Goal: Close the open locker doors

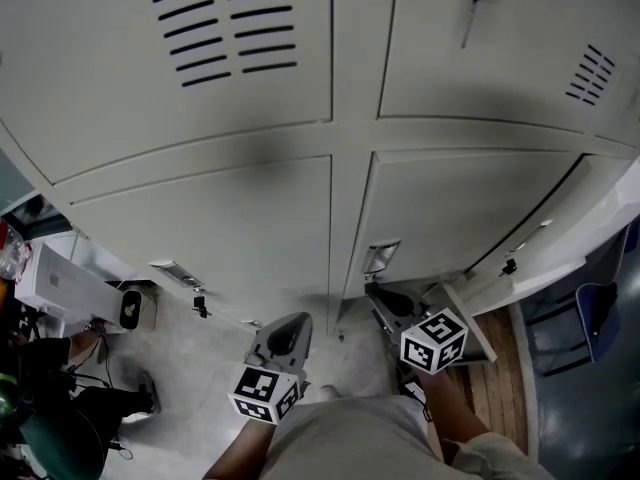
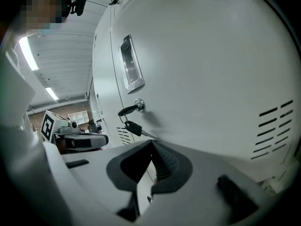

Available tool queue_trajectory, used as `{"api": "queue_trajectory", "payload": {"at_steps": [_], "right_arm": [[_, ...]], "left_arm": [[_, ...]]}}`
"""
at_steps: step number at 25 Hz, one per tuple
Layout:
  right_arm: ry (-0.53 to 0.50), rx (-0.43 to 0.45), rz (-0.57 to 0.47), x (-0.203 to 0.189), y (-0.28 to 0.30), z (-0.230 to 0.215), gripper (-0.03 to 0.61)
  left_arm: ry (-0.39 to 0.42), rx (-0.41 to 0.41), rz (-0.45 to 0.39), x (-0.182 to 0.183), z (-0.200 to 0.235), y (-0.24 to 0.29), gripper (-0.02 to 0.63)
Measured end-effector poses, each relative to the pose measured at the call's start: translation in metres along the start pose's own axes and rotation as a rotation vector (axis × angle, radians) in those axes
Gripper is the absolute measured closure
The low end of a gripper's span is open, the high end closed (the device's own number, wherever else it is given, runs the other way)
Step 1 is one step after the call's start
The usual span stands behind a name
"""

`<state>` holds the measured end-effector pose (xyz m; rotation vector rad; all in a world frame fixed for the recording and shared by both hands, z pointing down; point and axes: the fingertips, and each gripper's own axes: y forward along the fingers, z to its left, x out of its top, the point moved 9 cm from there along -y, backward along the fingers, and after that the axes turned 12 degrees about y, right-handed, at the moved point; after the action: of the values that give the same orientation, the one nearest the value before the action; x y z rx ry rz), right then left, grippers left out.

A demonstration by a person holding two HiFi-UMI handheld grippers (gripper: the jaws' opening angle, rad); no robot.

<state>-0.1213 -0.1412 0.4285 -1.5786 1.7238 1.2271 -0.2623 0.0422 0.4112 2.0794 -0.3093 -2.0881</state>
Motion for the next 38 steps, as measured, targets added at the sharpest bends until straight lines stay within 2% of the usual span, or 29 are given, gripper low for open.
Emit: {"api": "queue_trajectory", "payload": {"at_steps": [18,27,38], "right_arm": [[0.012,-0.009,0.003,-0.001,0.007,-0.005,0.551],[0.022,-0.033,0.002,-0.01,-0.003,-0.002,0.551],[0.063,-0.129,-0.017,-0.032,-0.039,-0.003,0.551]], "left_arm": [[-0.007,0.004,0.014,-0.004,0.007,0.0,0.6],[0.003,-0.043,0.022,-0.006,0.001,0.001,0.6],[0.018,-0.144,0.036,-0.01,-0.016,0.008,0.6]]}}
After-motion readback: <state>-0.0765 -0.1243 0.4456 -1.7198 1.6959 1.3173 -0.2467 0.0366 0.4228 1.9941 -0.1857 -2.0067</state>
